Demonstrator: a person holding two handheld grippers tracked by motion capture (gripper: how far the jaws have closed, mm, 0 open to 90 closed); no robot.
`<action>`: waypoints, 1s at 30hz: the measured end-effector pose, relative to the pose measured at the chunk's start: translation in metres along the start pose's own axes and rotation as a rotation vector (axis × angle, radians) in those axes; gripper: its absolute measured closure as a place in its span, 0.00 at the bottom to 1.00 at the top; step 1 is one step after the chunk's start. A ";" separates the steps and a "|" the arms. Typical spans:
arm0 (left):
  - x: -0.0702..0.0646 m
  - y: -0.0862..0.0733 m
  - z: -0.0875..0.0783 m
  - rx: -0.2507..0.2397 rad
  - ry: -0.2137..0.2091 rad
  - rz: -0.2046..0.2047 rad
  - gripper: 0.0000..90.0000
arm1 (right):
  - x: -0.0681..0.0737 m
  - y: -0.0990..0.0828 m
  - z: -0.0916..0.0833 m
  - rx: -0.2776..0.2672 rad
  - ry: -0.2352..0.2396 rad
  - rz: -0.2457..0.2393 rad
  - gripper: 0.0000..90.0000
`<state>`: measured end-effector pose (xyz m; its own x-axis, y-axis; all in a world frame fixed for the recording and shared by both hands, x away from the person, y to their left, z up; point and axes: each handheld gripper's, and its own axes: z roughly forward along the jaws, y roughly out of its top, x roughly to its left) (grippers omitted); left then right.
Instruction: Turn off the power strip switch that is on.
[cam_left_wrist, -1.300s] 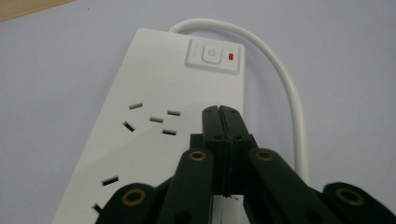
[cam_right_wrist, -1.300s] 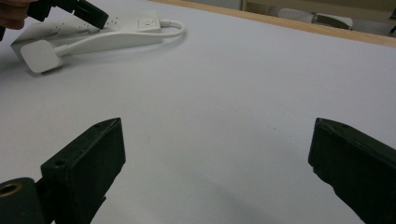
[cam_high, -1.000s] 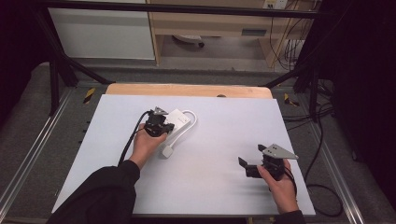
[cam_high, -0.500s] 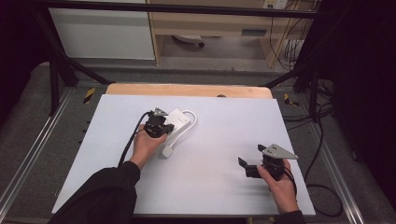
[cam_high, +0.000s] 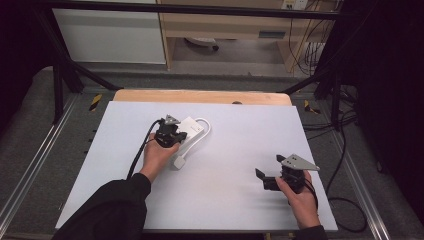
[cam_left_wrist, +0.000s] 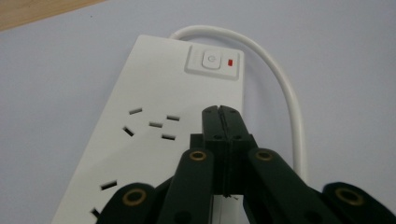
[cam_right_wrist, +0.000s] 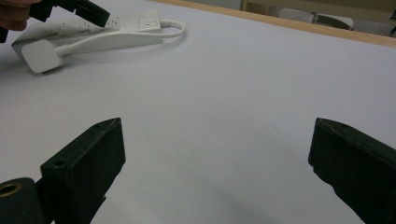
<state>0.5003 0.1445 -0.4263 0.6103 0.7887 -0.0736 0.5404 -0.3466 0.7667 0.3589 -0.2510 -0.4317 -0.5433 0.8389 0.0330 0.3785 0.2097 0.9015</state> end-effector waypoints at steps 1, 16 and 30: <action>0.000 0.000 0.000 -0.001 -0.001 -0.001 1.00 | 0.000 0.000 0.000 0.000 0.001 0.001 0.05; 0.000 0.001 -0.001 -0.033 -0.011 0.006 1.00 | 0.000 0.000 0.000 0.001 0.001 -0.005 0.05; 0.000 0.004 -0.003 -0.075 0.006 -0.001 0.75 | 0.000 0.000 0.000 -0.001 0.004 -0.003 0.05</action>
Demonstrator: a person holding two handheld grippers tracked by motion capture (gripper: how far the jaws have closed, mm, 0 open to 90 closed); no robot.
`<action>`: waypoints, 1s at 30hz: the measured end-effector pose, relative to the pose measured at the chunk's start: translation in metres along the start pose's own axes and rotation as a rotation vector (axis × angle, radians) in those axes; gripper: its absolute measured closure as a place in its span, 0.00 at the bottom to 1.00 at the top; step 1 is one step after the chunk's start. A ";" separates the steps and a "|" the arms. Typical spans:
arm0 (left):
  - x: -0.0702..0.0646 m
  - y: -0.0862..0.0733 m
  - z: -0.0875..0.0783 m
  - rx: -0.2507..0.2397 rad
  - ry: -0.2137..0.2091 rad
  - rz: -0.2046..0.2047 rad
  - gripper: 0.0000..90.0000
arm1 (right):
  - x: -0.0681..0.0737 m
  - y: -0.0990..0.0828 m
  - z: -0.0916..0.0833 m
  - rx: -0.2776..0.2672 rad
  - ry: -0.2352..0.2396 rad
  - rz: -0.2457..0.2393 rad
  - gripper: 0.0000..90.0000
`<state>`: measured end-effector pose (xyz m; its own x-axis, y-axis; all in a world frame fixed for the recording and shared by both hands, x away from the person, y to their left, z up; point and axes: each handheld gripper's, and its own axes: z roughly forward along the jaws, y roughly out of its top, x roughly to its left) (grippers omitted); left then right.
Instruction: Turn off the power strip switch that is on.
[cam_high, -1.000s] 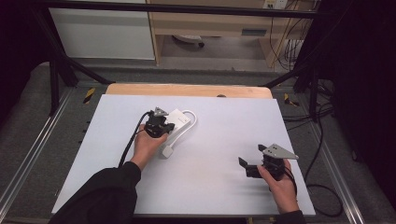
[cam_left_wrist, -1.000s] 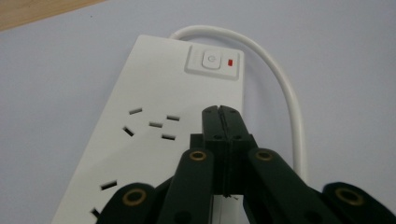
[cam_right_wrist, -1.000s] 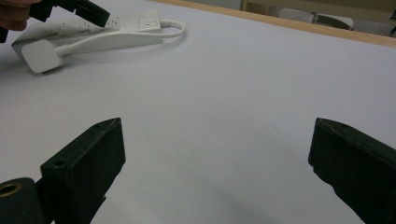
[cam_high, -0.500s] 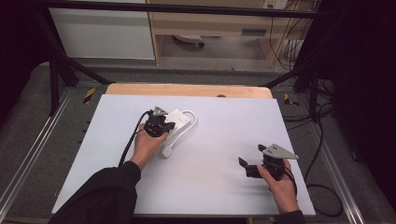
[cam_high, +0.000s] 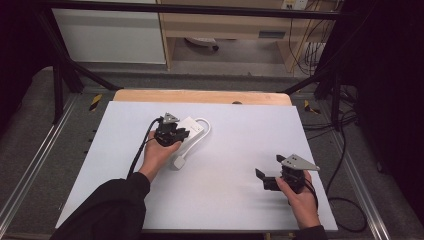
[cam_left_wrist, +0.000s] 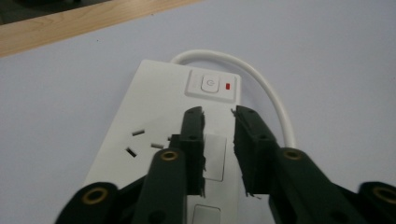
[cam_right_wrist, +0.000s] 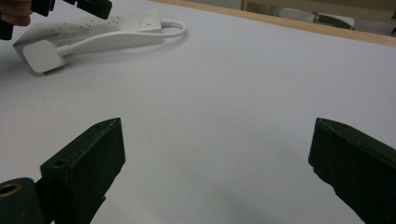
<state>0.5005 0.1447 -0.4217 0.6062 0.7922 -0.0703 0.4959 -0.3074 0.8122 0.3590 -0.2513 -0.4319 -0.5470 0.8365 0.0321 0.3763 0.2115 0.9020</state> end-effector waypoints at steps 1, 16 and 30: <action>0.000 0.000 0.000 -0.001 0.006 -0.002 0.71 | 0.000 0.000 0.000 0.000 0.000 -0.001 0.05; 0.001 0.004 -0.002 -0.048 0.003 -0.029 0.34 | 0.001 0.000 0.000 0.005 0.008 0.000 0.04; 0.000 0.010 -0.010 -0.087 -0.014 -0.042 0.12 | 0.000 0.000 0.001 0.005 0.005 0.002 0.03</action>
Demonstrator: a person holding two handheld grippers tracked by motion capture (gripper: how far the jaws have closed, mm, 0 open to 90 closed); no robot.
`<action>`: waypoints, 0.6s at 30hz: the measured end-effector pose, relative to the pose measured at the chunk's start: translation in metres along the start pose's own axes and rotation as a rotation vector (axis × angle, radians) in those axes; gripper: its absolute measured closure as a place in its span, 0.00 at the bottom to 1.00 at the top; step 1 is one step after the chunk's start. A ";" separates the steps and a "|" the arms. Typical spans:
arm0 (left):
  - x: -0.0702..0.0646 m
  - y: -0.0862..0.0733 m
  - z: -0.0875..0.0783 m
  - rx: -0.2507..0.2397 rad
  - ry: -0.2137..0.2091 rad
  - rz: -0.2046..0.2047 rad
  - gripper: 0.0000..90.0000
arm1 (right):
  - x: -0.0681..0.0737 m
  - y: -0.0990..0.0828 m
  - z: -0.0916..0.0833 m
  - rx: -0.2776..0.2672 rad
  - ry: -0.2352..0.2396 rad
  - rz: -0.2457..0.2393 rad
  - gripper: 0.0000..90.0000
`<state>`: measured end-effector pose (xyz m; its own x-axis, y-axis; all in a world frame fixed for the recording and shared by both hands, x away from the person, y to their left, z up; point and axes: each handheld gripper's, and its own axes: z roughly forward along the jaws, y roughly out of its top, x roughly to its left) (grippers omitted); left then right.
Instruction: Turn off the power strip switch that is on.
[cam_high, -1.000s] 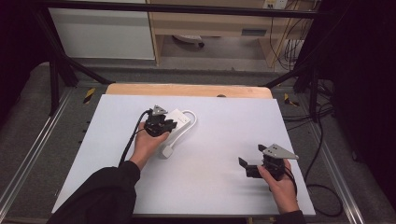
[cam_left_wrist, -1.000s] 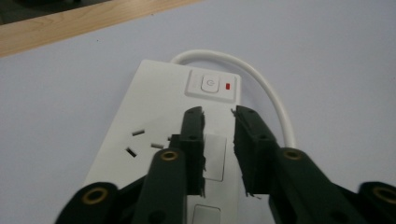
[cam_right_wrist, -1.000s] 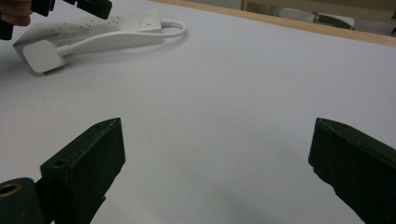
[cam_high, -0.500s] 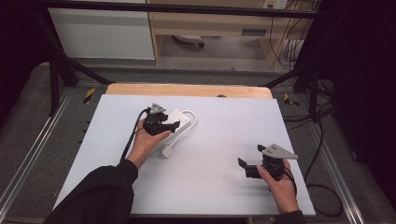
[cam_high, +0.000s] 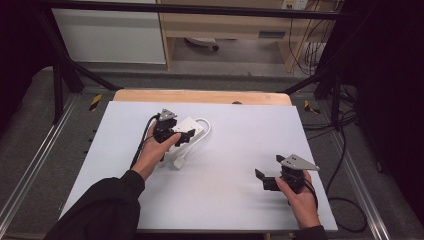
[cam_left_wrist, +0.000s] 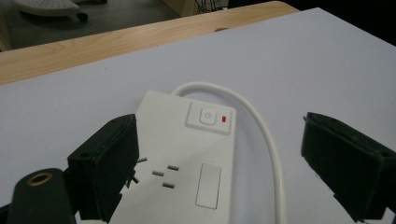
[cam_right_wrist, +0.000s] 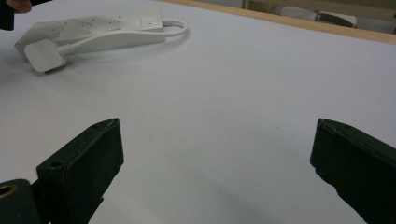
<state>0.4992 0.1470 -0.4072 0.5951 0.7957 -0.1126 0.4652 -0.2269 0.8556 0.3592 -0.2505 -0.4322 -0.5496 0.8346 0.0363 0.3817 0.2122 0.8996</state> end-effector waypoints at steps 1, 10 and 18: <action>0.000 0.001 -0.001 -0.002 -0.001 -0.001 0.12 | 0.000 0.000 0.000 0.000 -0.001 0.001 0.03; 0.000 0.006 -0.016 -0.025 -0.010 -0.011 0.12 | -0.001 0.000 0.000 -0.004 0.001 0.014 0.03; -0.003 0.010 -0.037 -0.049 -0.044 -0.013 0.12 | 0.000 0.000 0.000 -0.004 0.014 0.014 0.02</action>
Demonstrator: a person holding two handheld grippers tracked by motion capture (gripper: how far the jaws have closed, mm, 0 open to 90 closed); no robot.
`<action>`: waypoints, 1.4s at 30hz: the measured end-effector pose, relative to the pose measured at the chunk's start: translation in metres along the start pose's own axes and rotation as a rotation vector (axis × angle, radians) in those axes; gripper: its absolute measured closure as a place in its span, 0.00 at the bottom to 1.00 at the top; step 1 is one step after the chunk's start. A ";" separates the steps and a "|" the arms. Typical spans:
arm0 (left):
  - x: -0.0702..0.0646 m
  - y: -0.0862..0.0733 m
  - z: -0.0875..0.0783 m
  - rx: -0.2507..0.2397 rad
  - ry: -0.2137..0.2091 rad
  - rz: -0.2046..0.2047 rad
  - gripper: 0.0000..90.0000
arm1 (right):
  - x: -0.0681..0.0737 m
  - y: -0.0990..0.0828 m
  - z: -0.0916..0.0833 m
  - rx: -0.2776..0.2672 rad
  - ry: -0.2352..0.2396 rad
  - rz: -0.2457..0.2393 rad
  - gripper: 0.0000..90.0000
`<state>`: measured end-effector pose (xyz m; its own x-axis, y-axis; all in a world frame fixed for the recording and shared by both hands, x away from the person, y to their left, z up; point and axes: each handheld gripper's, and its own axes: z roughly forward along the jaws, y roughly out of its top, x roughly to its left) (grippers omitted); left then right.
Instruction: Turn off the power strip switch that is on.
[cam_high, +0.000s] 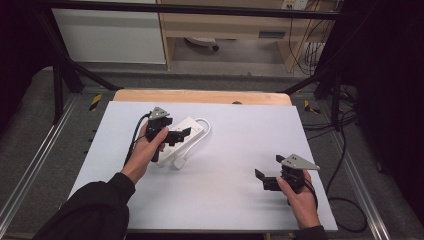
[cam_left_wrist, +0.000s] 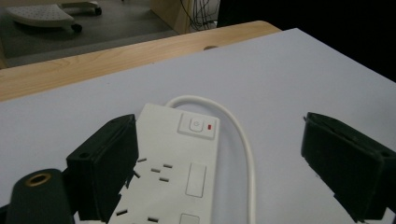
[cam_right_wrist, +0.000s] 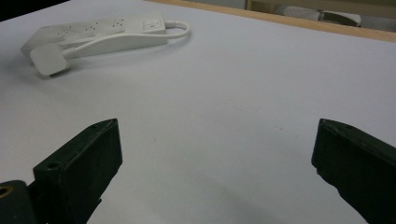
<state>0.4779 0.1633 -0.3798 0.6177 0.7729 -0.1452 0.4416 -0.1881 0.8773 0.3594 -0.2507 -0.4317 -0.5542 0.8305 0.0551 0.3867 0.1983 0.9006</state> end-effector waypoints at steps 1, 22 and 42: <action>-0.001 0.001 -0.003 -0.005 -0.009 -0.006 0.12 | 0.000 0.000 0.000 0.000 0.001 0.000 0.02; -0.010 -0.006 -0.064 -0.086 -0.034 -0.007 0.06 | 0.001 0.000 0.001 0.006 0.001 -0.002 0.02; -0.012 -0.025 -0.105 -0.127 -0.042 -0.018 0.06 | 0.002 0.000 0.002 0.008 0.007 -0.004 0.02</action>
<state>0.3916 0.2223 -0.3522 0.6384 0.7486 -0.1788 0.3689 -0.0938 0.9247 0.3594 -0.2483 -0.4326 -0.5611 0.8259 0.0548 0.3907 0.2059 0.8972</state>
